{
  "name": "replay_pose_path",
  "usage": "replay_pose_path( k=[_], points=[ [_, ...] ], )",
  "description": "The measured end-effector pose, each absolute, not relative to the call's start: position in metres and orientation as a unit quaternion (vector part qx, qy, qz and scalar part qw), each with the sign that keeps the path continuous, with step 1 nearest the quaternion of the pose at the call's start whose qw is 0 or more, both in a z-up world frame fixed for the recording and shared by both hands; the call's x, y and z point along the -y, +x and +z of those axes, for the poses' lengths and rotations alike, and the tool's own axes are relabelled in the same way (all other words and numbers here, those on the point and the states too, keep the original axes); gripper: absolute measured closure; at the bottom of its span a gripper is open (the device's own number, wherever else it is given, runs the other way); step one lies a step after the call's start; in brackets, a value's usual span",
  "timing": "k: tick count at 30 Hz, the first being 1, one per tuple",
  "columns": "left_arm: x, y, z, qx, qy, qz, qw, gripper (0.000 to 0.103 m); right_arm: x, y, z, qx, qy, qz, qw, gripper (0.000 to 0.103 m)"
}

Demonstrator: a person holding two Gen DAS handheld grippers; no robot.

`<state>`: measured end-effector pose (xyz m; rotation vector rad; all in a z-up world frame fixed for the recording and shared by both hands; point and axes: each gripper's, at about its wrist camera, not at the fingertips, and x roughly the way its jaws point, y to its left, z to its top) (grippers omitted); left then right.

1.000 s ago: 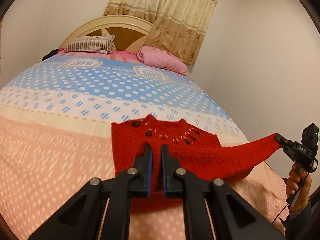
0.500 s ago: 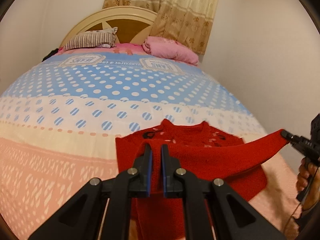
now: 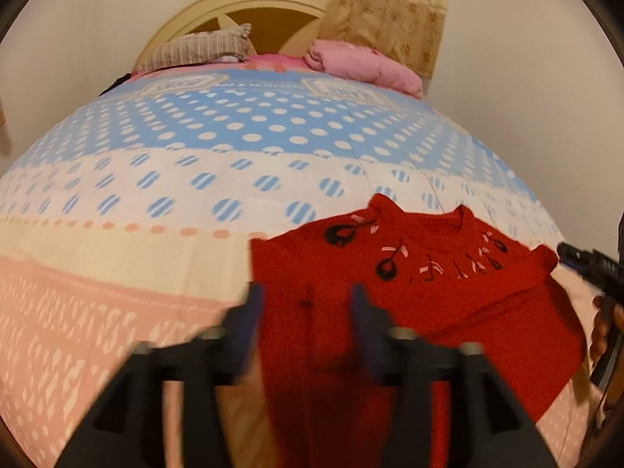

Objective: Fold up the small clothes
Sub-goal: 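Lay the hem on the sweater and open the left tool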

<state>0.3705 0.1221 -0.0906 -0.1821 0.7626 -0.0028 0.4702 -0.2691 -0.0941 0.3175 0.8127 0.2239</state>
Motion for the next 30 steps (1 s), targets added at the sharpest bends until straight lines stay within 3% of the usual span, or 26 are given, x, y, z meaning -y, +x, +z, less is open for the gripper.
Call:
replay_pose_path(
  k=[1,6,10,13,18,30],
  points=[
    [-0.126,0.362,-0.089,-0.361,-0.086,0.009,0.929,0.024,0.267,0.464,-0.094,-0.392,0.151,0.115,0.9,0.03],
    [-0.125,0.336,-0.1,-0.371,-0.05,-0.003,0.927,0.016,0.221,0.437,-0.096,-0.424,0.058,0.179,0.886,0.03],
    [-0.116,0.343,-0.113,-0.381,-0.023,0.009,0.924,0.016,0.171,0.45,-0.114,-0.486,-0.032,0.207,0.848,0.03],
    [-0.124,0.348,-0.112,-0.378,-0.052,0.023,0.924,0.016,0.145,0.481,-0.112,-0.473,-0.058,0.184,0.86,0.03],
    [-0.131,0.336,-0.105,-0.364,-0.064,0.029,0.929,0.011,0.148,0.492,-0.072,-0.388,-0.015,0.17,0.906,0.03],
    [-0.124,0.335,-0.098,-0.348,-0.048,0.031,0.936,0.009,0.235,0.428,-0.08,-0.359,0.049,0.13,0.923,0.03]
  ],
)
